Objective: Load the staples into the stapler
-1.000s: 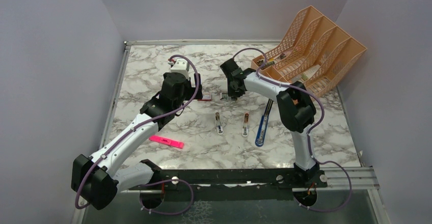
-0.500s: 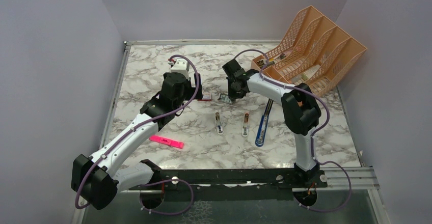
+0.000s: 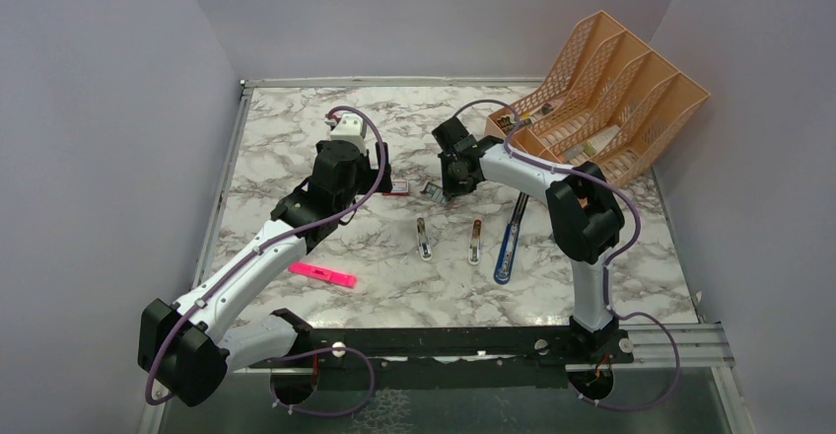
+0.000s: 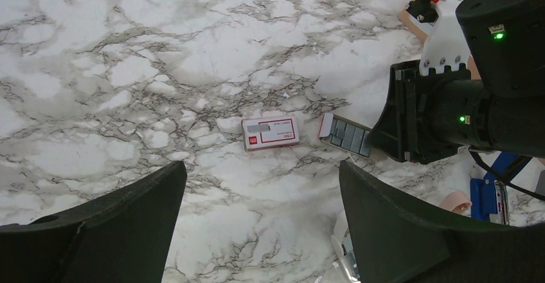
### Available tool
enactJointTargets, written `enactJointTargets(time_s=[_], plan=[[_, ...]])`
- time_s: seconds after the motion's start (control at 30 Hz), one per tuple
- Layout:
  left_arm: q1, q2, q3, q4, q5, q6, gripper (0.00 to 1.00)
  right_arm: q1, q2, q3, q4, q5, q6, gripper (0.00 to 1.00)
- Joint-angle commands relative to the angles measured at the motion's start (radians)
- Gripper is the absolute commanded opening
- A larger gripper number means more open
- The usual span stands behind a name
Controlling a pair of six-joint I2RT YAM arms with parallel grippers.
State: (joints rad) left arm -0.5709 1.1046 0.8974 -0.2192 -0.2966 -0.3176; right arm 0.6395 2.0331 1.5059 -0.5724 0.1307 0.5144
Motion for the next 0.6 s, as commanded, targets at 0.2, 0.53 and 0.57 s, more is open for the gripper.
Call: enactJointTargets(time_s=[0.2,0.53,0.57], plan=[[0.003,-0.005,0.000,0.020,-0.001,-0.006,0.89,-0.004,-0.028,-0.004,-0.006,-0.046,-0.045,0.25],[0.003,-0.005,0.000,0.021,0.005,-0.009,0.89,-0.001,-0.127,-0.076,-0.003,-0.074,-0.049,0.26],[0.003,-0.005,0.000,0.021,0.006,-0.011,0.89,0.000,-0.143,-0.092,0.002,-0.078,-0.047,0.26]])
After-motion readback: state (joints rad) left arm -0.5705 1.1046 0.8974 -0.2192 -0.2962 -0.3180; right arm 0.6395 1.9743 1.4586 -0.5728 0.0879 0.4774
